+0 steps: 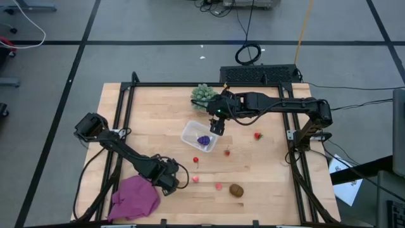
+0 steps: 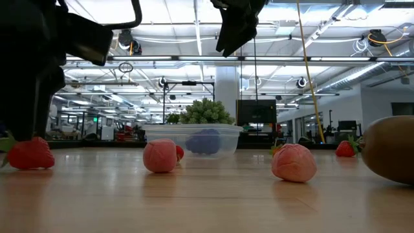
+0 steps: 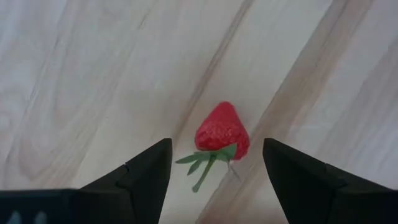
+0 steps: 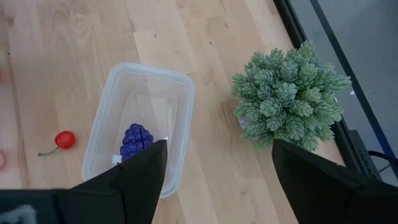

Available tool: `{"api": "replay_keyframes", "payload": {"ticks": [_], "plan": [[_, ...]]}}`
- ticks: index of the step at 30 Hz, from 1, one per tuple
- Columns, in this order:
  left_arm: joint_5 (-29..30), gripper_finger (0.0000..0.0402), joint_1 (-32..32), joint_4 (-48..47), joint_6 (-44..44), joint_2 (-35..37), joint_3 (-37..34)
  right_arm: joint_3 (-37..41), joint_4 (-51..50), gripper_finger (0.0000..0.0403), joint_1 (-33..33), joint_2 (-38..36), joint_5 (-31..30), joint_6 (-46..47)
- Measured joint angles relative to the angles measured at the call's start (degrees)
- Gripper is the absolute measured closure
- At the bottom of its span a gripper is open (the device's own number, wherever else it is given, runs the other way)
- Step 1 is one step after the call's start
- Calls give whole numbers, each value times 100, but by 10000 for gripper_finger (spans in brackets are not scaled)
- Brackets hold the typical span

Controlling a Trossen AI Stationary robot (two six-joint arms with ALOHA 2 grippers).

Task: Pick and placing Produce into tupperware
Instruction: Put the left strawberry into the transparent bin

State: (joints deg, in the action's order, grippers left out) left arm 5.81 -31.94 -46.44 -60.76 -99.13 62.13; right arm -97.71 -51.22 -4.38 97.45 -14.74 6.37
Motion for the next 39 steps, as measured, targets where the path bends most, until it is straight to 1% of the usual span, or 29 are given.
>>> {"api": "replay_keyframes", "payload": {"ticks": [8, 12, 19, 24, 31, 39], "plan": [[-23, 144, 4, 112, -102, -1, 0, 0, -2, 121, 2, 0, 0, -2], [-172, 144, 6, 217, 129, -1, 0, 0, -2, 121, 2, 0, 0, -2], [-178, 144, 6, 155, 479, -9, 2, 0, -2, 121, 2, 2, 1, -1], [-182, 144, 6, 151, 522, -140, 7, 0, 0, 121, 2, 2, 2, 3], [-311, 144, 5, 158, 608, -515, 11, 0, 8, 121, 4, 2, 4, 58], [-314, 144, 6, 174, 604, -565, 22, 0, 52, 121, 4, 2, 7, 63]]}}
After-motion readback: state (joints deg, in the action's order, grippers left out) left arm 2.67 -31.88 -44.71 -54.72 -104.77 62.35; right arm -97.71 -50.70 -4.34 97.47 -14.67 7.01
